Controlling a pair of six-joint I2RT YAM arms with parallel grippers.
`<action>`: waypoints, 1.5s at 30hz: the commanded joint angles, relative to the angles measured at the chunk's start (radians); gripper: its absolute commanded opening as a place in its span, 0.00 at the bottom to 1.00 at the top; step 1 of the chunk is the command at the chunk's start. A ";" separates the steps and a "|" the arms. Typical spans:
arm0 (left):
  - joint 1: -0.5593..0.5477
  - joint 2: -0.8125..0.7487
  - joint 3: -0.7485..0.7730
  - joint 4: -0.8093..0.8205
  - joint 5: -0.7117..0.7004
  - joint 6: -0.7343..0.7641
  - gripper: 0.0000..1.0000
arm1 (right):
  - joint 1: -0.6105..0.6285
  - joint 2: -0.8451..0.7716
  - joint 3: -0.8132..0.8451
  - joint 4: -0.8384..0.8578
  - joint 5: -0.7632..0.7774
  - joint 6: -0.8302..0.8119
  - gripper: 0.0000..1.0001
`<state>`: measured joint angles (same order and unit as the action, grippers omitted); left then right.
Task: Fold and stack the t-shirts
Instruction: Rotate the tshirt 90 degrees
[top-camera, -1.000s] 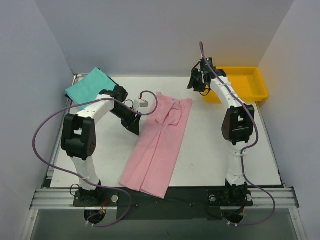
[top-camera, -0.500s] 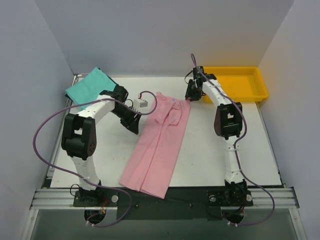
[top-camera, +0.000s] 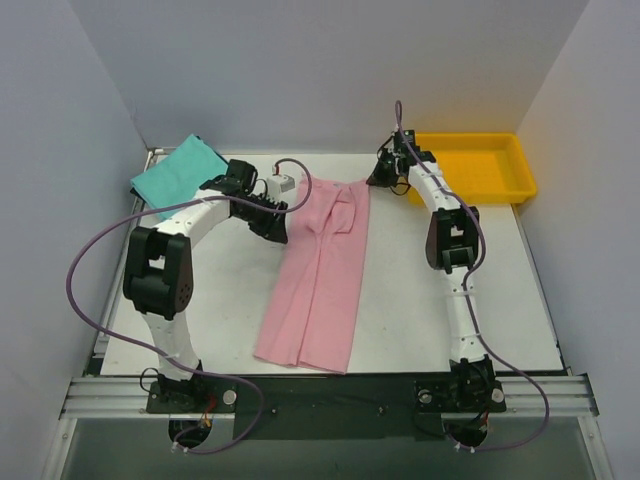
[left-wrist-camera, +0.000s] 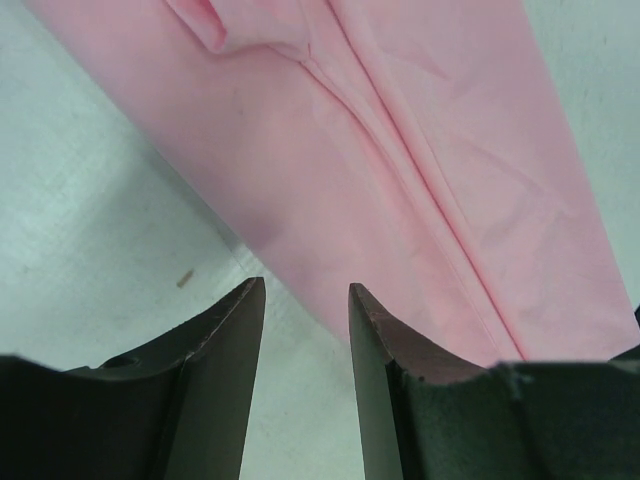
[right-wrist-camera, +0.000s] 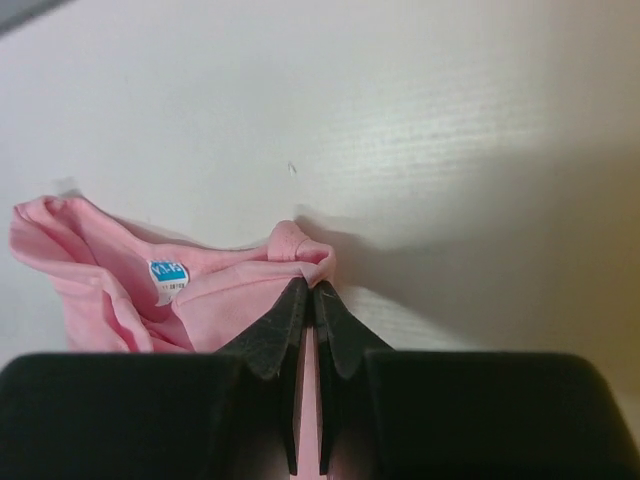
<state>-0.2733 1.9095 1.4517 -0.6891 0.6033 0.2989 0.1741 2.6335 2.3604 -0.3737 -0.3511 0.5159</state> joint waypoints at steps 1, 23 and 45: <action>-0.030 0.038 0.076 0.278 0.010 -0.180 0.49 | -0.024 0.033 0.095 0.124 -0.034 0.042 0.00; -0.222 0.450 0.546 0.352 -0.020 -0.339 0.41 | 0.024 -0.216 -0.141 0.184 -0.196 -0.102 0.49; -0.234 0.502 0.473 0.392 -0.049 -0.385 0.42 | 0.025 -0.066 -0.125 0.274 -0.216 0.081 0.06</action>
<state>-0.5041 2.4054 1.9217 -0.3382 0.5610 -0.0750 0.2047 2.6129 2.2566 -0.1402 -0.5385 0.5564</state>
